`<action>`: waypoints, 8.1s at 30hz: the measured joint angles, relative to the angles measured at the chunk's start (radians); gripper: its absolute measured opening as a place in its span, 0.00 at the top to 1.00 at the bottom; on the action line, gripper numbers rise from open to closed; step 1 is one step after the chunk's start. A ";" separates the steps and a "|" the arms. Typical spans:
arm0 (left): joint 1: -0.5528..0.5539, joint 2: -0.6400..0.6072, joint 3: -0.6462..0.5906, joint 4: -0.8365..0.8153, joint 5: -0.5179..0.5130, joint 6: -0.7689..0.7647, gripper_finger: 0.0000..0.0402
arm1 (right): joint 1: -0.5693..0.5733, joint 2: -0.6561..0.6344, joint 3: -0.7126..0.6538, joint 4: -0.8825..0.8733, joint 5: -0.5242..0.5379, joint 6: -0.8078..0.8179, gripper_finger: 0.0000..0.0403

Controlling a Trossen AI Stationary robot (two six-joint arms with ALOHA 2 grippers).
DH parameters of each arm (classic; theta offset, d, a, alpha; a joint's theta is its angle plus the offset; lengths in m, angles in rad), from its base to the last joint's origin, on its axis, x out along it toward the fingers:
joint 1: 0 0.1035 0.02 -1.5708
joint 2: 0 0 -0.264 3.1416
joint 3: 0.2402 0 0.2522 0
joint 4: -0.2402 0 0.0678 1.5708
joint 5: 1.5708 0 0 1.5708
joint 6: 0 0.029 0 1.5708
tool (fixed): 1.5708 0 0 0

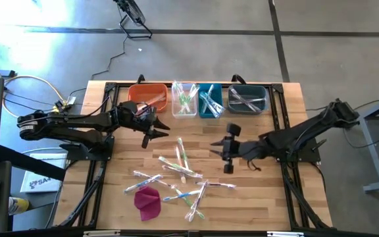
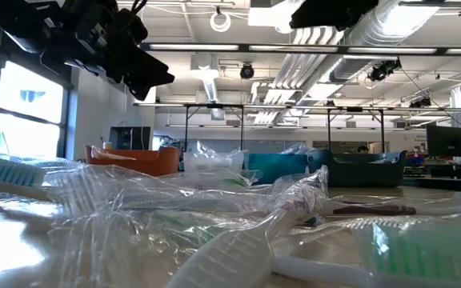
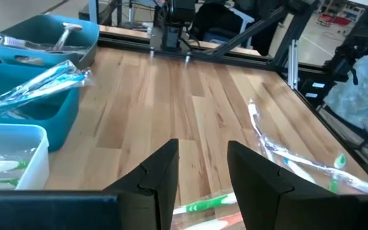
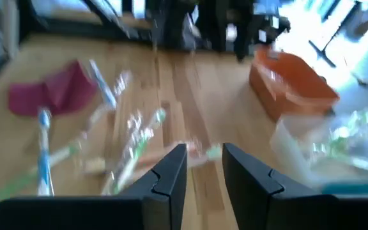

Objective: Pick & Place Toothbrushes
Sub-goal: Put the purple toothbrush into the green bin

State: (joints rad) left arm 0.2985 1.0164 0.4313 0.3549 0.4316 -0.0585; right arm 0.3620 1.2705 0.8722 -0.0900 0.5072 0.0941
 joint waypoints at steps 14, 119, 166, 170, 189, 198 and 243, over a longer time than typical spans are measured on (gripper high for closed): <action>0.002 0.000 0.000 -0.046 0.000 0.000 0.67 | 0.106 0.208 0.089 -0.308 -0.106 0.455 0.77; 0.002 0.000 -0.001 -0.154 -0.084 0.027 0.67 | 0.182 0.486 0.071 -0.223 -0.250 0.612 0.62; 0.002 0.000 -0.001 -0.182 -0.084 0.027 0.67 | 0.181 0.363 0.088 -0.351 -0.300 0.698 1.00; 0.002 0.000 -0.001 -0.185 -0.084 0.027 0.67 | 0.193 0.285 0.108 -0.442 -0.227 0.714 1.00; 0.002 0.000 -0.001 -0.188 -0.088 0.028 0.67 | 0.115 0.033 0.164 -0.821 0.254 0.714 1.00; 0.002 0.000 0.000 -0.164 -0.130 0.032 0.67 | -0.108 0.014 0.164 -0.965 0.240 0.518 0.99; 0.002 0.000 0.000 -0.178 -0.217 0.035 0.67 | -0.984 0.252 0.330 -1.173 -0.129 -0.413 0.99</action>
State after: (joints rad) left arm 0.3008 1.0168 0.4309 0.1764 0.2146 -0.0238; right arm -0.6225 1.5222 1.2026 -1.2632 0.3784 -0.3187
